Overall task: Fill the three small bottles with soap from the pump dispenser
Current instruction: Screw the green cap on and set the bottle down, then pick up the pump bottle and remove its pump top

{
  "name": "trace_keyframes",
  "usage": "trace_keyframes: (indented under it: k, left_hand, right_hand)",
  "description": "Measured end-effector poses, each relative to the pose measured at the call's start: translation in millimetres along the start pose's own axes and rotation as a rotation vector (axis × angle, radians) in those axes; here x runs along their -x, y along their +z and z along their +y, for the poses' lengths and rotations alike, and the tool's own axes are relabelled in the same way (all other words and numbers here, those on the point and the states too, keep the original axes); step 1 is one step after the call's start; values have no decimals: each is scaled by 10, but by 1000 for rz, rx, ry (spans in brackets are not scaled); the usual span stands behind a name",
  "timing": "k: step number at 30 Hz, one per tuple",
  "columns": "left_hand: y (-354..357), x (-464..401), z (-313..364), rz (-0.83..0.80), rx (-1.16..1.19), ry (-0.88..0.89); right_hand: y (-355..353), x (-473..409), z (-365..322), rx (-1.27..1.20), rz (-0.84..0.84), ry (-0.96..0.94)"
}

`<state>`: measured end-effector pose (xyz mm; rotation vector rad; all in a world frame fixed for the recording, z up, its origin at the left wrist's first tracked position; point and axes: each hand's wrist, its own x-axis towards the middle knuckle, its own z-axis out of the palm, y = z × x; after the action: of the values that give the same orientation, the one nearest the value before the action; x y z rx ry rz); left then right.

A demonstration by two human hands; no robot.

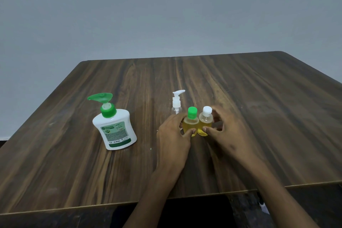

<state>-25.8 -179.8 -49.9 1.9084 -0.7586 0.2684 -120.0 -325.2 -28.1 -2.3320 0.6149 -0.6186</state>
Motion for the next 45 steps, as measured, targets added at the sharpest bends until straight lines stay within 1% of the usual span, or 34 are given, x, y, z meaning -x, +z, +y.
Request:
trace_keyframes:
  k: [5,13,17,24,28,31,35,39,41,45]
  left_hand:
    - [41,-105,-74,18,-8,-52]
    - [59,-118,-132,28,1,-43]
    - [36,-116,-136,8,19,-46]
    - [-78,-124,-180,-26,80,-41]
    - [-277,-249,-192,27,77,-46]
    - [-276,-450,-222,86,36,-84]
    - [-110,-678,-255,28,-78,-187]
    - [41,-862,-258,-113,-211,-281]
    - [96,-904,-272,-141,-241,-287]
    - [132,-919,-331,-143,-294,-277]
  right_hand:
    - [53,-49,-28,-17,6,-10]
    - [52,-132,-20,-41,-19,-37]
    - [38,-118,-25,-37,-25,-42]
    - [25,-46,39,-170,-42,-26]
    - [-25,70,186,-275,-32,-11]
    - [-12,134,292,-277,-11,13]
    - [9,220,334,-292,48,27]
    - [16,310,333,-315,151,42]
    - [20,347,345,-312,173,52]
    - [13,359,340,-294,179,73]
